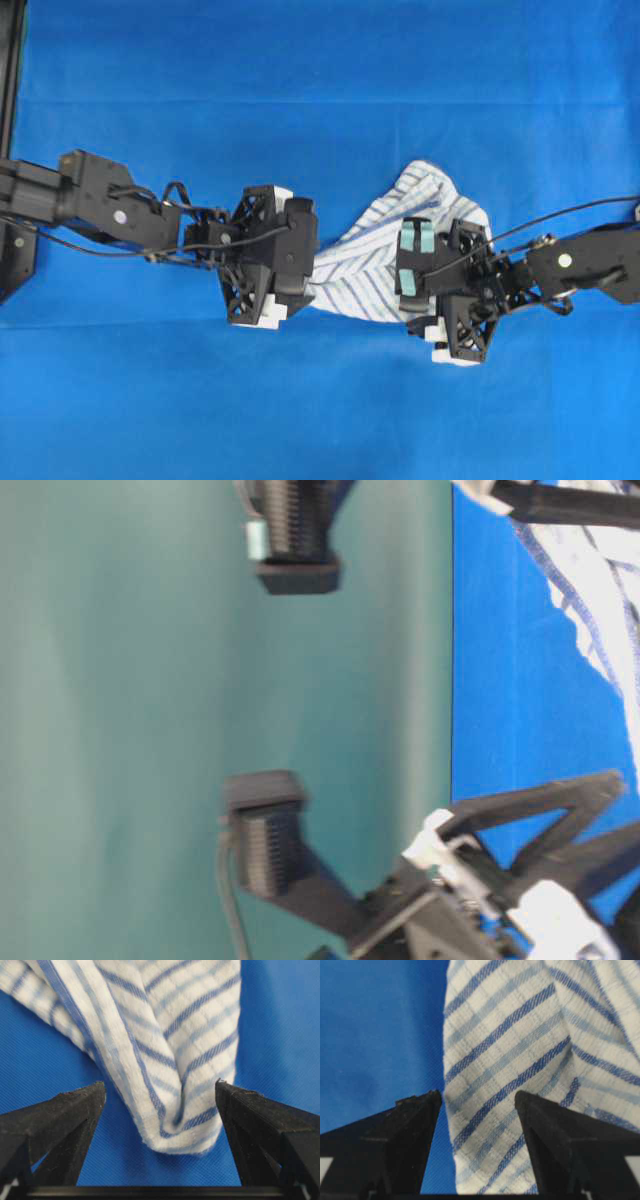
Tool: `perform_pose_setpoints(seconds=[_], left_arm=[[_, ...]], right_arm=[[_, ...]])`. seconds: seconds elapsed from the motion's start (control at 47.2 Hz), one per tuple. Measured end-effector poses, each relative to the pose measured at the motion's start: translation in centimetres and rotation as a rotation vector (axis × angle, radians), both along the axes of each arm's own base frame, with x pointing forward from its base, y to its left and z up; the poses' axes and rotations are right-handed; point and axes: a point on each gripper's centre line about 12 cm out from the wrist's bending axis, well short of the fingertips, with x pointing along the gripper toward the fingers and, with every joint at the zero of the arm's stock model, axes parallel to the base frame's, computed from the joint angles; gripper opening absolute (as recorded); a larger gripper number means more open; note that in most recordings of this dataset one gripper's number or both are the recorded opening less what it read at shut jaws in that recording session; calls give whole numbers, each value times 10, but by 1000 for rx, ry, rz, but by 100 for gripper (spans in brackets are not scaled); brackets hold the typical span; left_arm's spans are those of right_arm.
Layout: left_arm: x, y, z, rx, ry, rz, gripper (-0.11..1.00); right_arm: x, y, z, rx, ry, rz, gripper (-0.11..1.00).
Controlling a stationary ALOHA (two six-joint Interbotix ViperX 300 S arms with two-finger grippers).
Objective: Lift the towel with both arms.
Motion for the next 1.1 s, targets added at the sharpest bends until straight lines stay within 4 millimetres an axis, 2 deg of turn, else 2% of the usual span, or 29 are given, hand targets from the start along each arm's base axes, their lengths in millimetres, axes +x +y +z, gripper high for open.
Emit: perform_pose_setpoints(seconds=[0.148, 0.254, 0.36, 0.424, 0.487, 0.593, 0.635, 0.699, 0.784, 0.911, 1.101], left_arm=[[0, 0, -15, 3, 26, 0, 89], [1, 1, -20, 2, 35, 3, 86], [0, 0, -22, 3, 38, 1, 80], [1, 0, -22, 4, 38, 0, 75], [0, 1, -22, 4, 41, 2, 63], [-1, 3, -23, 4, 54, 8, 33], [-1, 6, -24, 5, 66, 14, 22], [-2, 9, -25, 5, 83, 23, 7], [-2, 10, -23, 8, 96, 23, 4], [-2, 15, -8, 13, 99, 28, 4], [-4, 25, 45, 5, 50, 56, 4]], right_arm=[[0, 0, -11, -2, 20, 2, 64], [1, 1, -10, -1, 17, 2, 64], [1, -1, -10, -1, 17, -2, 63], [2, -4, -10, -1, 17, -10, 58], [2, -7, -11, -1, 19, -19, 46], [4, -13, -11, 1, 18, -39, 14], [3, -13, -11, -1, 17, -36, 5], [4, -13, -11, -4, 17, -34, 5], [5, -13, -9, -5, 12, -30, 5], [6, -17, -1, -10, 3, -37, 5], [13, -26, 39, -29, -53, -56, 5]])
